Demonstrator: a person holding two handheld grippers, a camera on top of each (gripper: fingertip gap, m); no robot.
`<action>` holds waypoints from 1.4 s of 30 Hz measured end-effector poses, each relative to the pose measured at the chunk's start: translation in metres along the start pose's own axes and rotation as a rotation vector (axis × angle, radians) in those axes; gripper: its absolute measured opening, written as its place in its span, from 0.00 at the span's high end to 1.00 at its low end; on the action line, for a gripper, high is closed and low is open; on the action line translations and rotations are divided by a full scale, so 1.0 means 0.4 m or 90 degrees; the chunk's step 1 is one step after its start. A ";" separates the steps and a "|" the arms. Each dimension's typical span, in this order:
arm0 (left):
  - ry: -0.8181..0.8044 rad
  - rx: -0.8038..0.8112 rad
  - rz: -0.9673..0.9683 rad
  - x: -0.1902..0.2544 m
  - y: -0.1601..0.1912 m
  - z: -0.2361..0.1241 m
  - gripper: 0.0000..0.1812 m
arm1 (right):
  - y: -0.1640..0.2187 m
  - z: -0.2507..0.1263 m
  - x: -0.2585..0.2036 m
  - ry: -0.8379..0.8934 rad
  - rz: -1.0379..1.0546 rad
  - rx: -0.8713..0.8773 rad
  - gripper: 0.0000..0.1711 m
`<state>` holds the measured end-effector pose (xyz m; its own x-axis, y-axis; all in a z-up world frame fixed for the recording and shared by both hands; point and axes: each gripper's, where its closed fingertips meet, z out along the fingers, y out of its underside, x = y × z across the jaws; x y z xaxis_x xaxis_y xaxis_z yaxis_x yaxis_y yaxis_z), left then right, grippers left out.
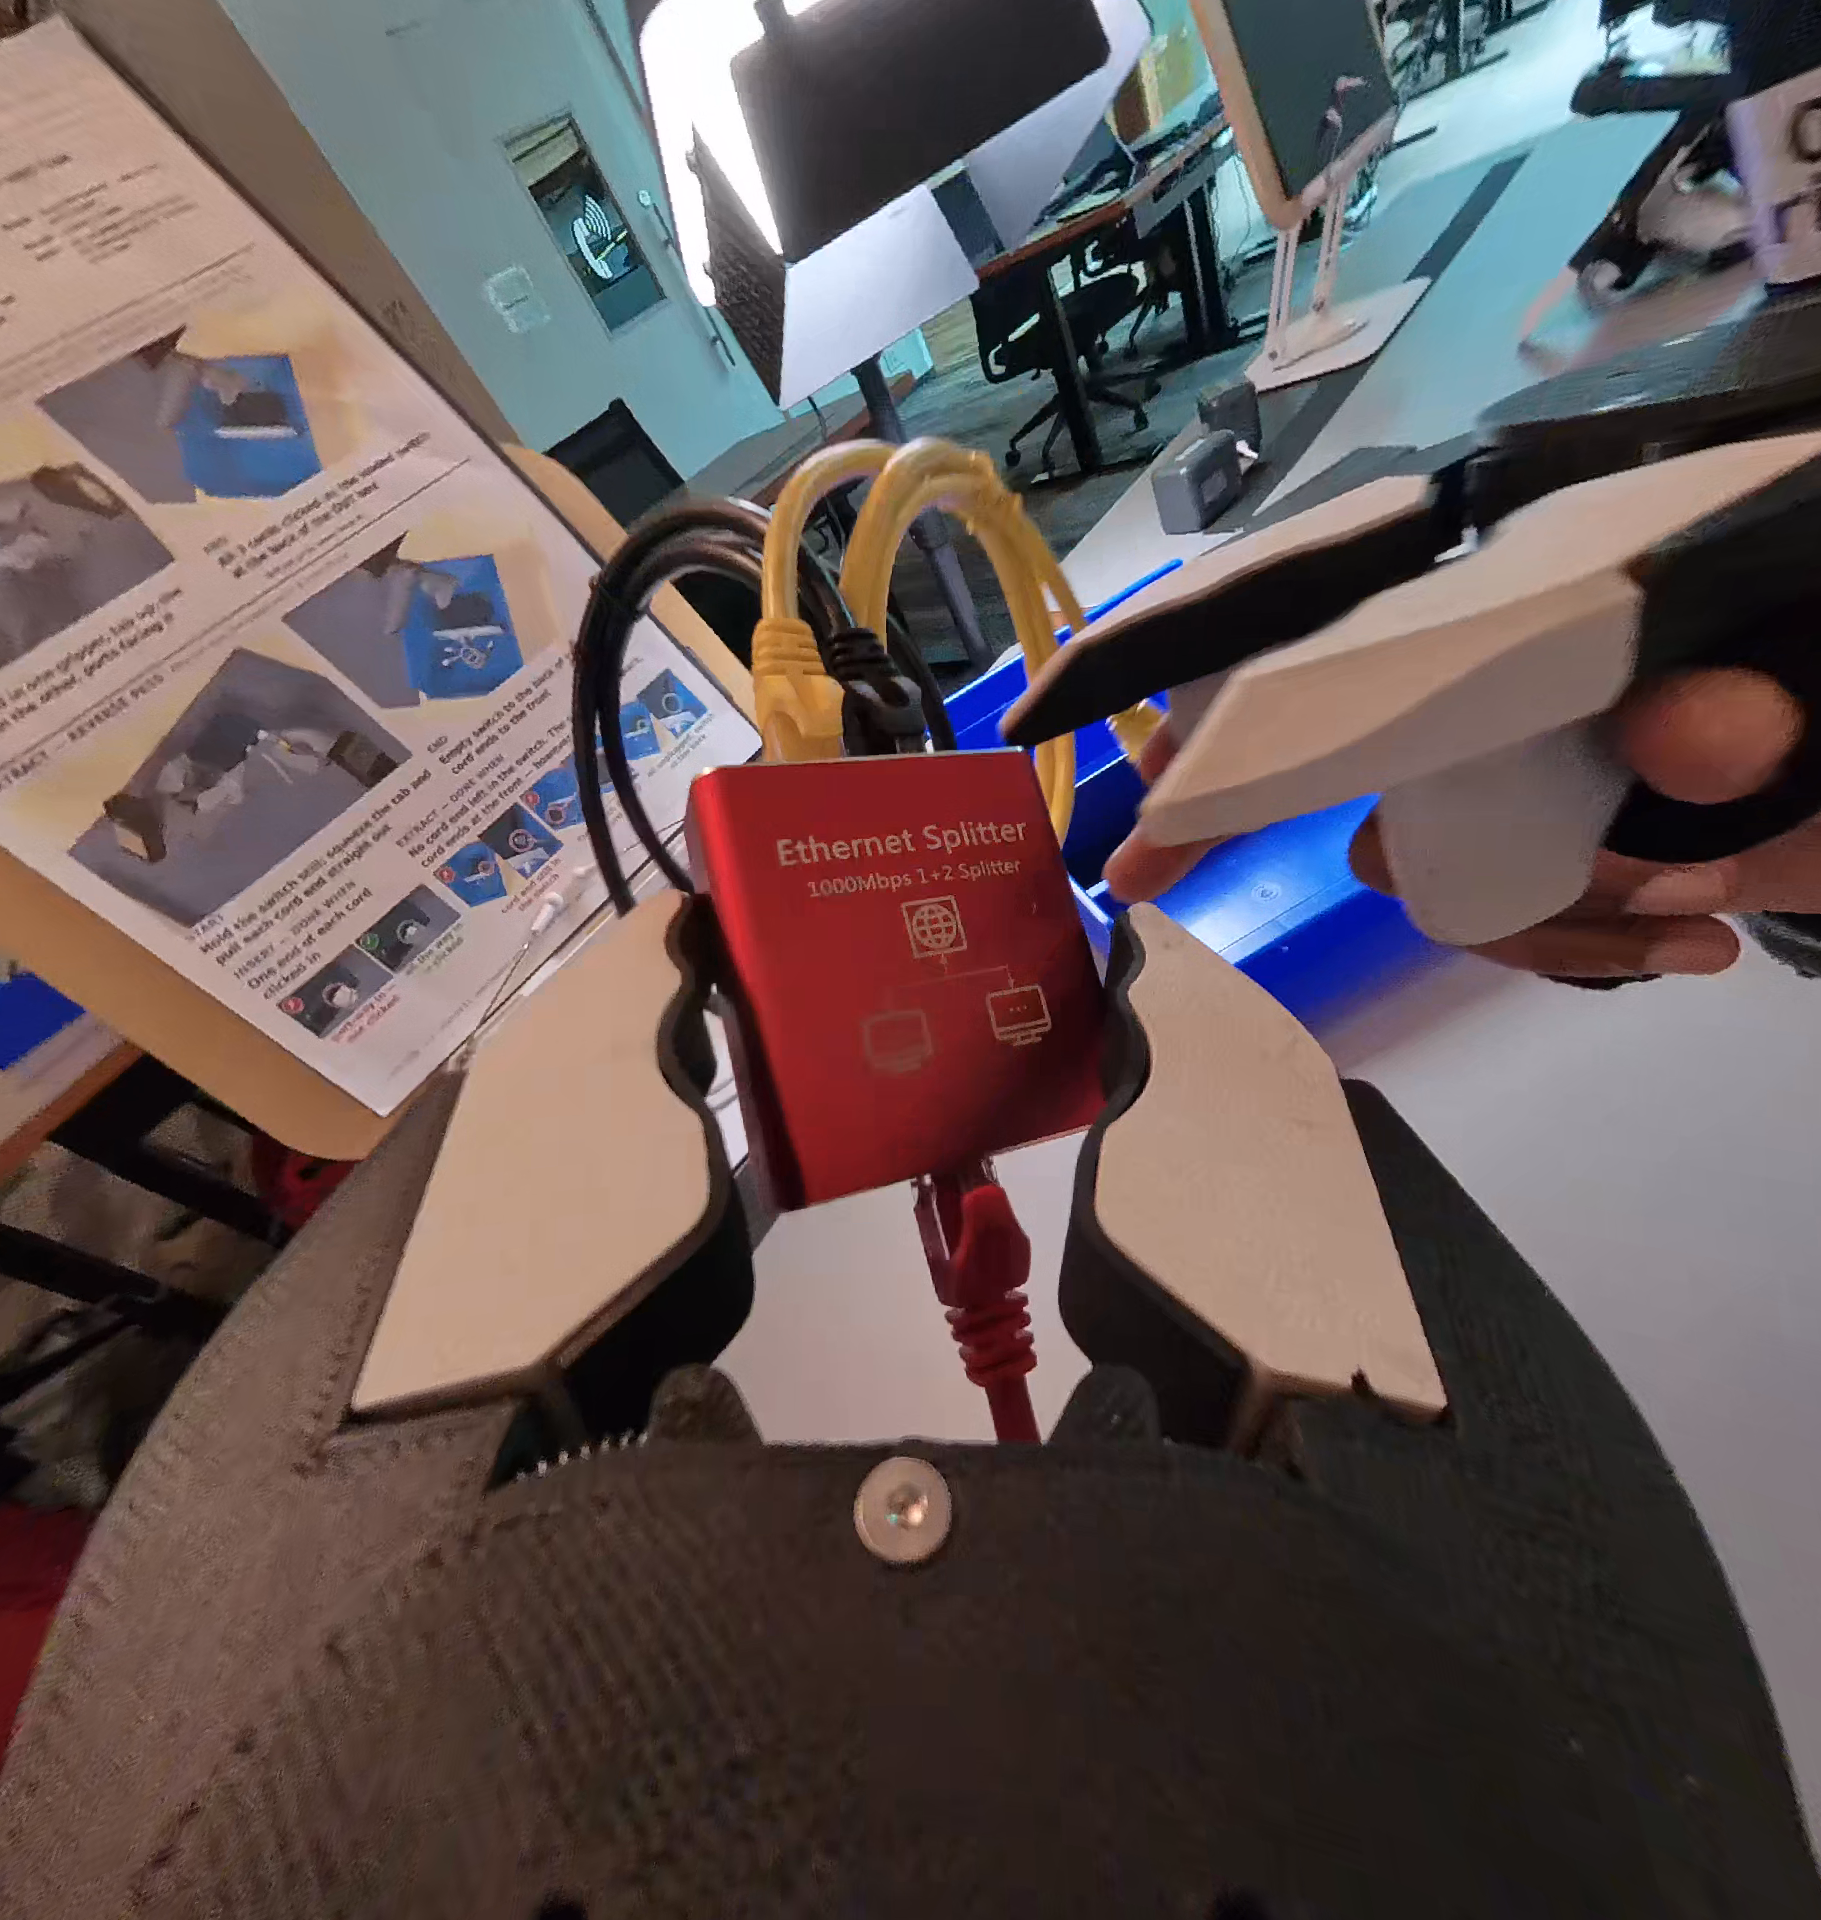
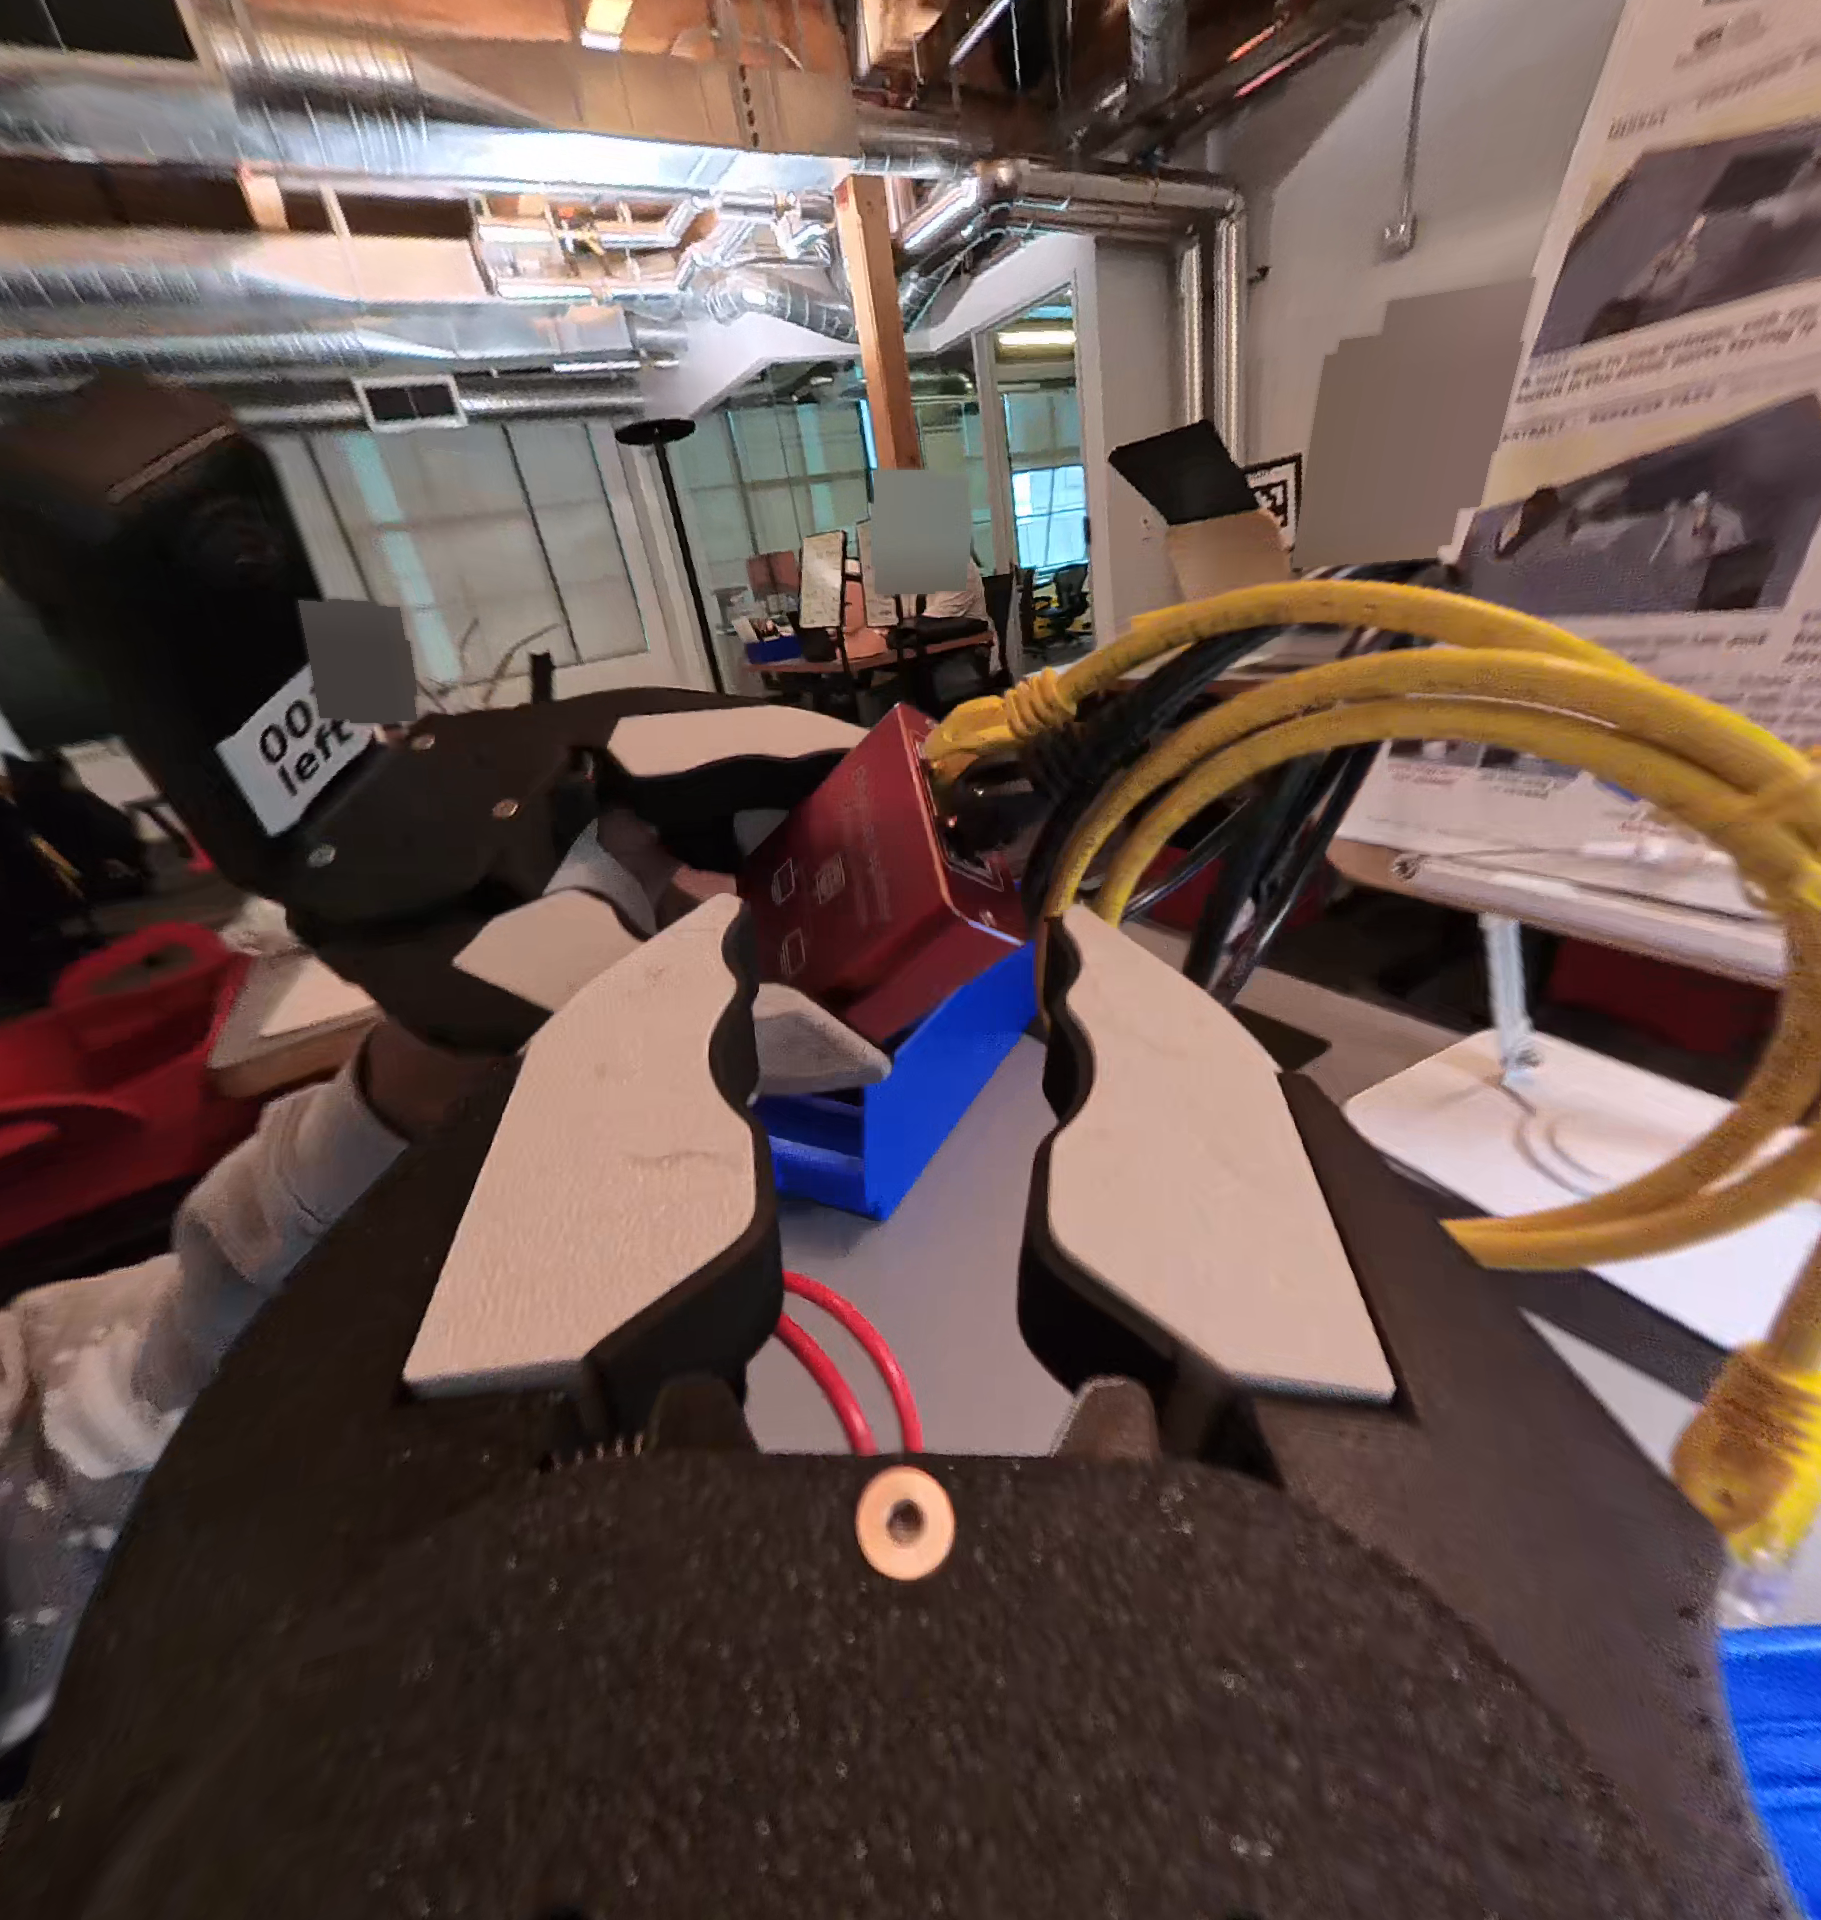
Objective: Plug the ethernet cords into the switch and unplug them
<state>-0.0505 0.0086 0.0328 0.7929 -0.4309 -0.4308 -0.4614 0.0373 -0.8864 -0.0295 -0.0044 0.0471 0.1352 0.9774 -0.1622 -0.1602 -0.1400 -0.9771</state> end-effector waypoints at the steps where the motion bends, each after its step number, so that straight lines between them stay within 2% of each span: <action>1: -0.004 0.002 0.016 0.012 -0.005 0.003 0.60 | 0.005 0.001 0.000 -0.012 0.026 -0.002 0.70; 4: -0.021 0.018 0.058 0.044 -0.022 0.007 0.70 | 0.028 0.006 0.010 -0.028 0.085 -0.023 0.71; 5: -0.027 0.014 0.065 0.050 -0.019 0.011 0.70 | 0.043 0.006 0.026 -0.019 0.104 -0.035 0.76; 7: -0.034 -0.014 0.087 0.056 0.003 0.025 0.71 | 0.065 0.006 0.045 -0.051 0.184 -0.037 0.77; 10: -0.014 0.007 0.101 0.069 0.006 0.031 0.71 | 0.071 -0.002 0.056 -0.125 0.284 -0.014 0.80; 14: 0.021 0.069 0.091 0.082 -0.024 0.012 0.72 | 0.043 -0.025 0.042 -0.238 0.308 0.053 0.85; 16: 0.056 0.110 0.042 0.085 -0.040 0.000 0.74 | 0.033 -0.036 0.029 -0.290 0.314 0.081 0.83; 18: 0.108 0.160 -0.032 0.085 -0.053 -0.013 0.82 | 0.040 -0.034 0.014 -0.307 0.292 0.080 0.79; 24: 0.258 0.254 -0.240 0.065 -0.067 -0.047 0.84 | 0.045 -0.037 -0.010 -0.307 0.194 0.106 0.78; 28: 0.327 0.347 -0.334 0.070 -0.098 -0.065 0.84 | 0.066 -0.031 -0.063 -0.344 0.153 0.075 0.73; 29: 0.334 0.358 -0.335 0.081 -0.100 -0.062 0.84 | 0.064 -0.027 -0.076 -0.341 0.137 0.077 0.75; 30: 0.339 0.365 -0.332 0.093 -0.099 -0.056 0.84 | 0.059 -0.024 -0.077 -0.316 0.113 0.083 0.83; 31: 0.344 0.382 -0.335 0.098 -0.103 -0.056 0.84 | 0.053 -0.027 -0.075 -0.299 0.080 0.092 0.84; 33: 0.340 0.392 -0.318 0.098 -0.103 -0.055 0.85 | 0.052 -0.032 -0.073 -0.288 0.044 0.055 0.85; 37: 0.293 0.342 -0.208 0.090 -0.080 -0.052 0.84 | 0.049 -0.049 -0.044 -0.233 -0.031 -0.052 0.85; 42: 0.266 0.308 -0.152 0.068 -0.061 -0.060 0.96 | 0.045 -0.089 0.003 -0.182 -0.066 -0.137 0.85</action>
<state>-0.0274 -0.0257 0.0468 0.5857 -0.7859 -0.1982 0.0148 0.2548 -0.9669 0.0028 -0.0111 0.0244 -0.1439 0.9886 -0.0449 0.0539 -0.0375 -0.9978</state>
